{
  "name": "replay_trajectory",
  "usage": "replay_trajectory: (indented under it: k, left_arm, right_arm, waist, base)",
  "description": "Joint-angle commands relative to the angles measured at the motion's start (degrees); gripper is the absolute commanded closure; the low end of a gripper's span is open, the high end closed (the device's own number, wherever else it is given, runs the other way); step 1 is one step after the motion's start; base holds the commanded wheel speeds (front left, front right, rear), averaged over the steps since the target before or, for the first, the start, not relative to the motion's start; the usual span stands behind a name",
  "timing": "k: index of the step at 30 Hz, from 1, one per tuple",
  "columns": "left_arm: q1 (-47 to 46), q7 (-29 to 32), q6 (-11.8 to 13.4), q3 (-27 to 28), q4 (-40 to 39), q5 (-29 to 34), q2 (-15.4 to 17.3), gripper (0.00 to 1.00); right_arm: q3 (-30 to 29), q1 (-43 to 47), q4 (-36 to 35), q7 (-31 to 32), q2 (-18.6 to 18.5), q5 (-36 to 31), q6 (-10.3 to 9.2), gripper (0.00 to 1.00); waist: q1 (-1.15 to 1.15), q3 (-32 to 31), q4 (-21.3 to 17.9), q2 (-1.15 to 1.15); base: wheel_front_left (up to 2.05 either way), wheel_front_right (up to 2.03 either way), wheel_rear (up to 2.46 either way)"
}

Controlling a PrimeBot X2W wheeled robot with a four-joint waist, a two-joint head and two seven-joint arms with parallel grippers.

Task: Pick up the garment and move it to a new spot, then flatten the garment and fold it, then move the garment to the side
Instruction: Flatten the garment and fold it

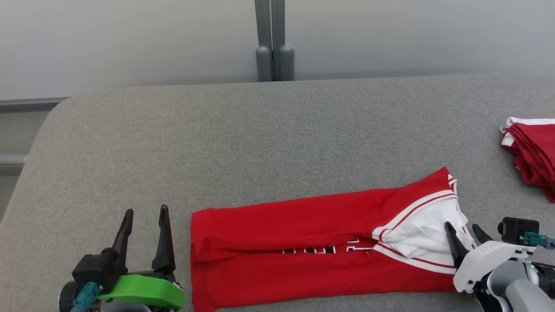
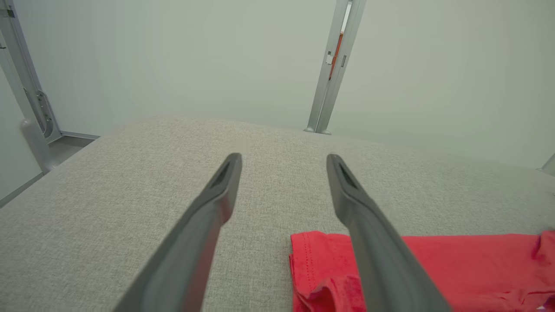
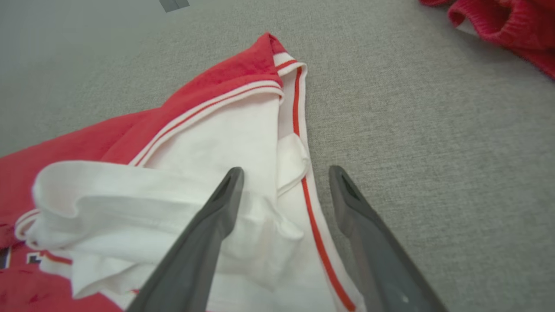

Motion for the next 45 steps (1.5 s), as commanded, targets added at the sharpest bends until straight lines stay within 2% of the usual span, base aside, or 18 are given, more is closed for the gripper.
replay_trajectory:
  k: [1,7,11,12,13,14,15,24,34,40,45]
  left_arm:
    - [-0.9,-0.1,-0.4,0.2,0.3,0.4,-0.1,0.0]
    - [-1.8,-0.1,-1.2,0.2,1.0,1.0,-0.5,0.0]
    - [-2.2,-0.1,-1.5,0.4,1.4,1.3,-0.7,0.0]
    - [-2.2,-0.1,-1.5,0.5,1.5,1.4,-0.7,0.0]
    - [-2.2,-0.1,-1.6,0.5,1.6,1.5,-0.8,0.0]
    - [-2.2,-0.1,-1.6,0.6,1.6,1.6,-0.9,0.0]
    - [-2.2,-0.1,-1.7,0.6,1.7,1.6,-0.9,0.0]
    - [-1.8,-0.1,-2.0,1.2,2.3,1.8,-1.8,0.0]
    - [-0.2,-0.1,-2.4,2.7,2.1,2.4,-3.1,0.0]
    - [1.1,-0.1,-2.7,3.4,2.5,2.7,-3.6,0.0]
    - [1.7,-0.1,-3.1,3.8,3.0,2.7,-3.7,0.0]
  right_arm:
    - [0.1,-1.0,1.5,0.2,-0.1,0.8,0.0,0.0]
    - [1.0,-3.5,8.5,2.2,0.9,4.9,0.0,0.0]
    - [4.9,-4.2,8.6,3.7,2.4,8.8,0.11,0.0]
    - [5.9,-4.3,8.1,3.4,2.5,10.0,0.17,0.15]
    - [6.6,-4.4,7.6,3.1,2.5,10.9,0.18,0.58]
    - [7.5,-4.6,7.2,2.6,2.2,11.7,0.18,0.95]
    - [8.1,-4.7,7.0,2.2,1.8,12.3,0.17,1.0]
    - [10.8,-7.3,5.7,-3.4,-3.0,16.7,0.0,1.0]
    - [10.7,-8.6,5.6,-5.5,-10.2,17.8,-0.01,1.0]
    - [11.5,-7.8,-1.8,-4.0,-9.4,18.2,0.0,1.0]
    - [13.3,-5.6,-10.7,0.4,-6.5,16.0,0.01,1.0]
  waist:
    - [0.0,0.6,0.6,0.0]
    - [0.0,1.8,1.5,0.0]
    - [0.0,2.2,2.0,0.0]
    - [0.0,2.3,2.0,0.0]
    - [0.0,2.3,2.1,0.0]
    - [0.0,2.3,2.1,0.0]
    - [0.0,2.3,2.2,0.0]
    - [0.0,1.7,1.4,0.0]
    - [0.0,0.0,-0.3,0.0]
    - [0.0,-1.8,-0.6,0.0]
    - [0.0,-3.0,-0.1,0.0]
  base:
    - [0.0,0.0,0.0]
    - [0.0,0.0,0.0]
    - [0.0,0.0,0.0]
    - [0.0,0.0,0.0]
    - [0.0,0.0,0.0]
    - [0.0,0.0,0.0]
    - [0.0,0.0,0.0]
    - [0.0,0.0,0.0]
    - [0.0,0.0,0.0]
    - [0.0,0.0,0.0]
    - [0.0,0.0,0.0]
